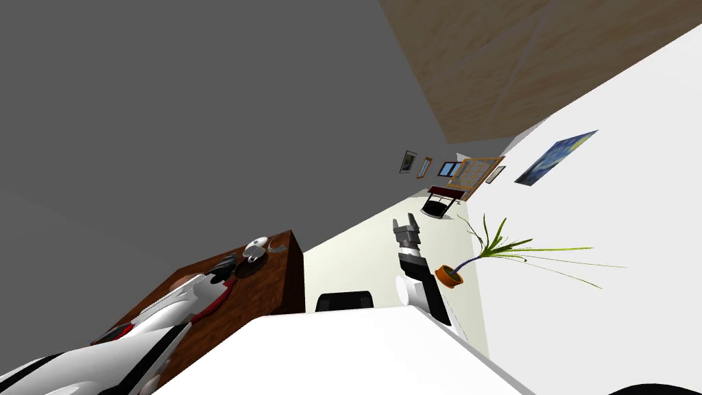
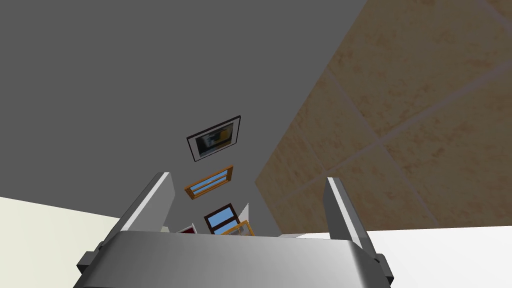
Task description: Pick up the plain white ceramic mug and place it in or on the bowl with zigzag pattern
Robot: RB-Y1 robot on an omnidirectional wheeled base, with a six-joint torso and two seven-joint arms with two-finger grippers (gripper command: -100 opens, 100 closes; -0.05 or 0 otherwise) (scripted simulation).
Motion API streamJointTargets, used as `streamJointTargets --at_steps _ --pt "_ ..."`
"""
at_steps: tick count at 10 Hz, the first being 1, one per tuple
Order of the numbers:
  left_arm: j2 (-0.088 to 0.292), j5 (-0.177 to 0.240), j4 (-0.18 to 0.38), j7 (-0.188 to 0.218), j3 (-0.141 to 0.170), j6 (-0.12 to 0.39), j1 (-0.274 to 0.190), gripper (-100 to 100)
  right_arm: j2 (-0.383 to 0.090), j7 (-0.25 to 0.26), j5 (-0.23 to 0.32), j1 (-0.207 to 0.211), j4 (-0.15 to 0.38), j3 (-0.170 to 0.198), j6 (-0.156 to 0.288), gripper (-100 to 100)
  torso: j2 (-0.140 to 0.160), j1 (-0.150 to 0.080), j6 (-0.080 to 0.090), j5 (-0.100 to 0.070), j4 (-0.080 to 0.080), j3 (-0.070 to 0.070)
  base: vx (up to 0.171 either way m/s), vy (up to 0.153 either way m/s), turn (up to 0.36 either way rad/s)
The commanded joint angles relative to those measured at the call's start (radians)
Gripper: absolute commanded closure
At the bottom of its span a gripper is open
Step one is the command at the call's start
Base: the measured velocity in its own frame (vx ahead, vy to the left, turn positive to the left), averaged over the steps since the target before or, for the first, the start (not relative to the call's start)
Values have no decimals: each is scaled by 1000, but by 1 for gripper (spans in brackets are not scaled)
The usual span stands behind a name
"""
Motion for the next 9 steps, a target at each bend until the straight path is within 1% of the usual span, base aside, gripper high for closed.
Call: streamJointTargets --at_steps 1,2,3,5,6,8,9 --pt "33 50 30 -23 -33 -10 -4 -100 0 0 0 0 0 0 0 0 0 0 0 0 0 0 -22 -33 -71" --pt "33 74 30 -23 -33 -10 -4 -100 0 0 0 0 0 0 0 0 1 0 0 0 0 0 -16 -28 -41" --pt "58 121 57 -50 -46 -27 -18 -100 0 0 0 0 0 0 0 0 0 0 0 0 0 0 -19 -31 -87" --pt "58 124 69 -50 -46 -27 -18 -100 0 0 0 0 0 0 0 0 0 0 0 0 0 0 -11 -19 -19" --pt "82 169 108 -76 -60 -43 -31 -100 0 0 0 0 0 0 0 0 0 1 0 0 0 0 -13 -25 -91" --pt "82 174 108 -76 -60 -43 -31 -100 0 0 0 0 0 0 0 0 0 0 0 0 0 0 -10 -18 -17" --pt "107 216 147 -103 -73 -60 -45 -100 0 0 0 0 0 0 0 0 0 1 0 0 0 0 -14 -27 -75"
